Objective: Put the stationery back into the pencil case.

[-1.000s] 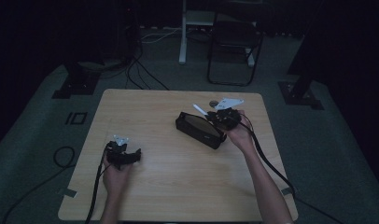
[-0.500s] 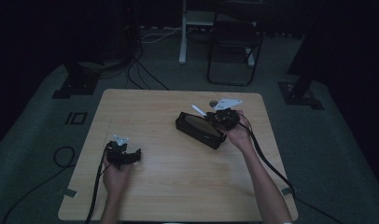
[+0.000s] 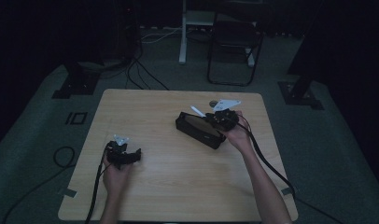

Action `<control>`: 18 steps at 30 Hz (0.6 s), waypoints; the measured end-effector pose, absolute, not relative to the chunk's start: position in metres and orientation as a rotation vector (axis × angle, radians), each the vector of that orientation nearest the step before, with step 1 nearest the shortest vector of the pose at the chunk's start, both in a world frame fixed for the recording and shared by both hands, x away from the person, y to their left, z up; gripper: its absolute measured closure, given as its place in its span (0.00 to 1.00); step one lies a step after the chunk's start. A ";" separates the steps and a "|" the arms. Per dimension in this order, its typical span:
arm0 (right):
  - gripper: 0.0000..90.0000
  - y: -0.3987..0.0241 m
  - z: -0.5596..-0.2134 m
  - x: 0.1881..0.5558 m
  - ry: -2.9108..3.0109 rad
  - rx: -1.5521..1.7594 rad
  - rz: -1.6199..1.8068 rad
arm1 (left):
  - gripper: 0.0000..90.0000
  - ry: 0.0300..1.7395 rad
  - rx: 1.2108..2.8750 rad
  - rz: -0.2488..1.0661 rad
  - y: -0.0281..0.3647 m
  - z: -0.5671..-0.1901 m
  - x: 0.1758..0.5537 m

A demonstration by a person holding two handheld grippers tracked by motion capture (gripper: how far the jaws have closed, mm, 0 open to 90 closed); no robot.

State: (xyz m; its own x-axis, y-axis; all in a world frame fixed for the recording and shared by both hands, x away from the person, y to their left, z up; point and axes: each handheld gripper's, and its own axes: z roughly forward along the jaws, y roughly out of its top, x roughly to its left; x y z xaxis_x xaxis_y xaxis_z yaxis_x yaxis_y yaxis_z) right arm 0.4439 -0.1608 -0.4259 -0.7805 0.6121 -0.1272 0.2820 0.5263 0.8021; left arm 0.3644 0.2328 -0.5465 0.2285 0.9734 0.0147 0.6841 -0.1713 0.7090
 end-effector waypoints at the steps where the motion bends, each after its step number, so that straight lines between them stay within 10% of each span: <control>1: 0.87 -0.160 -0.427 0.444 2.378 0.734 1.141 | 0.16 1.518 1.931 0.649 0.233 -0.546 0.364; 18: 0.87 -0.155 -0.434 0.445 2.402 0.725 1.122 | 0.16 1.519 1.928 0.649 0.233 -0.547 0.364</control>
